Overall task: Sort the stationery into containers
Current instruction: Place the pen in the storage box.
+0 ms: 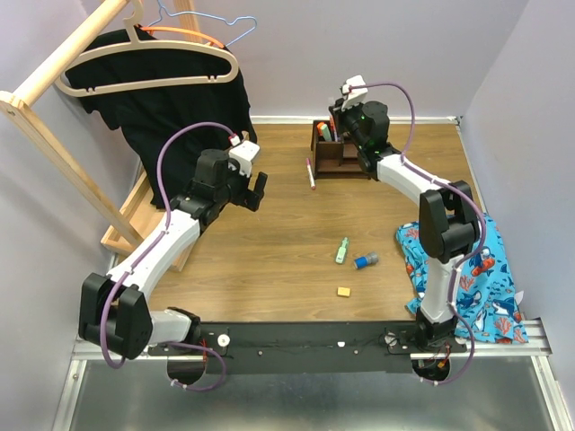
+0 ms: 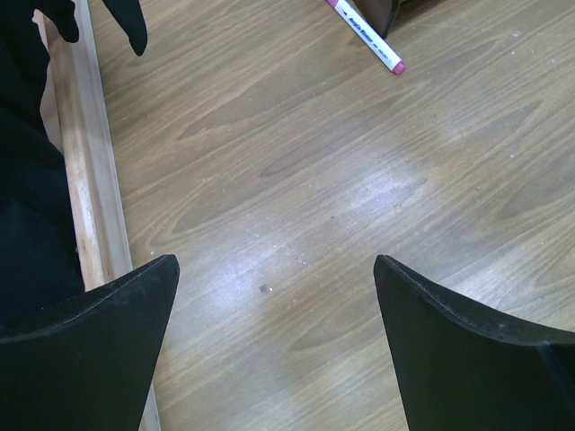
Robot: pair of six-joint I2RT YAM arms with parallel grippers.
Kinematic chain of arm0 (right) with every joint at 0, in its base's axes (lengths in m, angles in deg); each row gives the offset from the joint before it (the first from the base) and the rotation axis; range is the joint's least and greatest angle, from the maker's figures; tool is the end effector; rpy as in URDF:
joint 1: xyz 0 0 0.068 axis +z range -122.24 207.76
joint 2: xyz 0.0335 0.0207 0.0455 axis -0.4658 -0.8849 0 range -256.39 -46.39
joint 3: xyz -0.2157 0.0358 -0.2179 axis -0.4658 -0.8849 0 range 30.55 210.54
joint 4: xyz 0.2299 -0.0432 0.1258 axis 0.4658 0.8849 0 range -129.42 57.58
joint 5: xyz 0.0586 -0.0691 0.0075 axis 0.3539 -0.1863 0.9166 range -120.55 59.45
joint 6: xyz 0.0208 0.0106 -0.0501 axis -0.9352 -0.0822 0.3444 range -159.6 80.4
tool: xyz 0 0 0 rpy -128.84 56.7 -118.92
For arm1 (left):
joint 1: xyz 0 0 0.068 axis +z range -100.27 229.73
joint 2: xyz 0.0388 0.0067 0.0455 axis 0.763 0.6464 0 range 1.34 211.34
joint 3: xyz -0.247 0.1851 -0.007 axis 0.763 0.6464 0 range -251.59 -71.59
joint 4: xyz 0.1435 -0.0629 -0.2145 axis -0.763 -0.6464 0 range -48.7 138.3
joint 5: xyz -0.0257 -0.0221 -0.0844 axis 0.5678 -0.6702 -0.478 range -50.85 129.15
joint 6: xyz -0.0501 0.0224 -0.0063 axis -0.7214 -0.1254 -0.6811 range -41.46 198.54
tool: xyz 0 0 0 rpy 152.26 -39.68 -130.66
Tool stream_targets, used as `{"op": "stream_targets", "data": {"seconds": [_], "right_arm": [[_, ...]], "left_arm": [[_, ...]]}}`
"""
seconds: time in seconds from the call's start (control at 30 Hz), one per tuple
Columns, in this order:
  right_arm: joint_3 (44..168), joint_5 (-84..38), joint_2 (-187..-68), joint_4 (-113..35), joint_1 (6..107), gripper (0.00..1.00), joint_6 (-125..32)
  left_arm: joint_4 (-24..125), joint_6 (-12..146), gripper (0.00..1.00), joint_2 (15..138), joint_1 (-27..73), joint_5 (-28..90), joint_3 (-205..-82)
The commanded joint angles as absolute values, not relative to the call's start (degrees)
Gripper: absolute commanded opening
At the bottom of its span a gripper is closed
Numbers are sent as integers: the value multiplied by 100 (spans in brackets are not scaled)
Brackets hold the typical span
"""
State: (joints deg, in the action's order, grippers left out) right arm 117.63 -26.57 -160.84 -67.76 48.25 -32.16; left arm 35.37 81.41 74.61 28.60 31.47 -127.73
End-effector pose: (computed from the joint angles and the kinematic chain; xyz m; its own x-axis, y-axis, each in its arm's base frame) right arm 0.4722 0.1793 0.3279 0.0695 -0.1119 -0.9913 -0.4086 0.9033 -0.1307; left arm 0.2648 -0.1076 0.3299 -0.4434 0.2245 -0.8678 0.4881 0.8725 -0.0237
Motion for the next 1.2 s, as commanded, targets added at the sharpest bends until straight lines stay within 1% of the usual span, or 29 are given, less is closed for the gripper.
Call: {"op": "stream_targets", "data": {"seconds": [0.0,0.5,0.73,0.83,0.87,0.93,0.97,1.03,1.1,1.17], "right_arm": [[11765,-2827,-16223,-7229,4736,1,-3415],[11562,-2827,-16566,-7545,4701,1,-3609],[11352,-2862,-16408,-7396,4710,1,-3600],[11229,-2862,-16233,-7195,4710,16,-3600],[11194,-2862,-16188,-7142,4701,25,-3591],[11123,-2862,-16013,-6949,4701,34,-3583],[11105,-2871,-15943,-6869,4701,42,-3582],[11096,-2888,-15811,-6563,4701,47,-3644],[11140,-2897,-15582,-6316,4701,57,-3714],[11219,-2845,-15363,-5790,4710,63,-3933]], "left_arm": [[3512,8056,99,7613,2828,3045,-12994],[3451,8082,99,7850,2819,3072,-13197],[3485,8056,99,7859,2810,3063,-13197],[3530,7994,99,7859,2810,3045,-13170],[3556,7986,99,7850,2810,3028,-13162],[3573,7959,99,7842,2810,3037,-13162],[3573,7950,99,7842,2802,3037,-13170],[3565,7907,99,7833,2793,3054,-13197],[3556,7889,99,7780,2793,3080,-13223],[3547,7871,99,7675,2784,3080,-13197]]}}
